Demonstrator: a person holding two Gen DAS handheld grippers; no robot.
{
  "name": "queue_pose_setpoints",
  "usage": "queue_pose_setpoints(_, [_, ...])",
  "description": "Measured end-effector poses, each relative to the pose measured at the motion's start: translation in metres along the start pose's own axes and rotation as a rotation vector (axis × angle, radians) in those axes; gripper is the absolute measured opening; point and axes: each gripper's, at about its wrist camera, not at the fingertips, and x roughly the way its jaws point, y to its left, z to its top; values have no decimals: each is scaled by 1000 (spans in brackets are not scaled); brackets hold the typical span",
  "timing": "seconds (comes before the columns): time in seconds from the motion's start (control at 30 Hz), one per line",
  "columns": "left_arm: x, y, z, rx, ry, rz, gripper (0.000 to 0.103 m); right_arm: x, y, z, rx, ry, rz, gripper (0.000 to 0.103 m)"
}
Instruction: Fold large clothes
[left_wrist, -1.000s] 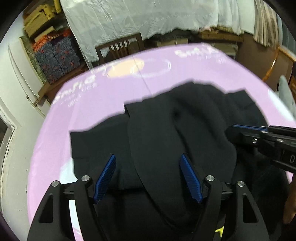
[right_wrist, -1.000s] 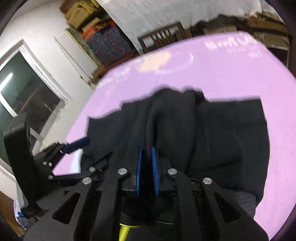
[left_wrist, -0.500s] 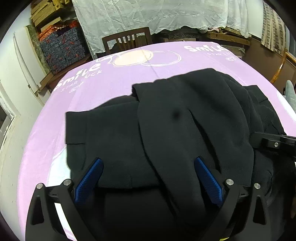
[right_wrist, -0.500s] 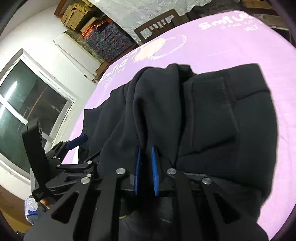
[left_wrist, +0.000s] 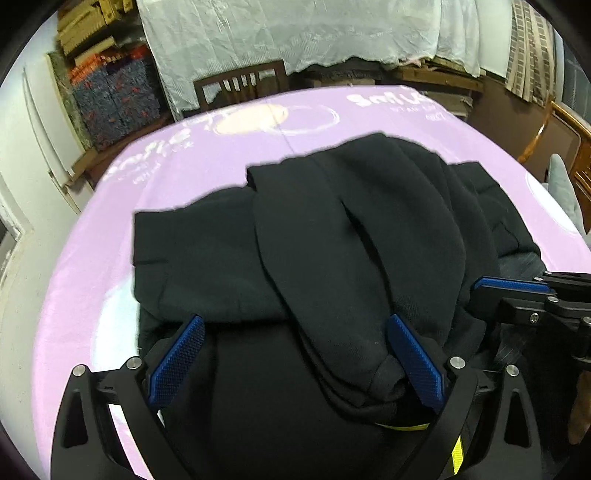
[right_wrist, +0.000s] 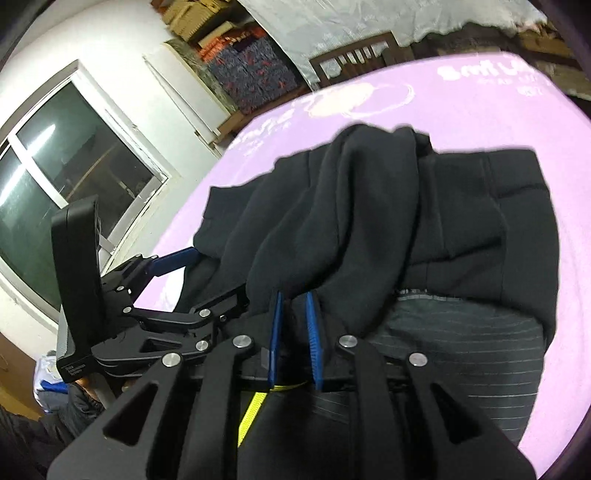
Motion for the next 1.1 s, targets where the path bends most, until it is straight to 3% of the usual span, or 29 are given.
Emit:
queue_pose_setpoints(0.2, [16, 3, -1, -28, 48, -35, 100, 12, -17, 0, 52, 54, 41, 12])
queue_pose_setpoints(0.47, [18, 1, 0, -17, 45, -19, 100, 10, -26, 3, 92, 66, 101, 13])
queue_pose_setpoints(0.57, [17, 1, 0, -20, 46, -22, 100, -3, -15, 4, 42, -2, 87, 22])
queue_pose_setpoints(0.63, [15, 1, 2, -20, 43, -19, 100, -13, -8, 4, -6, -61, 50, 35])
queue_pose_setpoints(0.93, [1, -9, 3, 30, -31, 56, 100, -18, -14, 7, 11, -85, 11, 36])
queue_pose_setpoints(1.1, [7, -10, 2, 36, -5, 46, 100, 2, -26, 9, 60, -8, -9, 36])
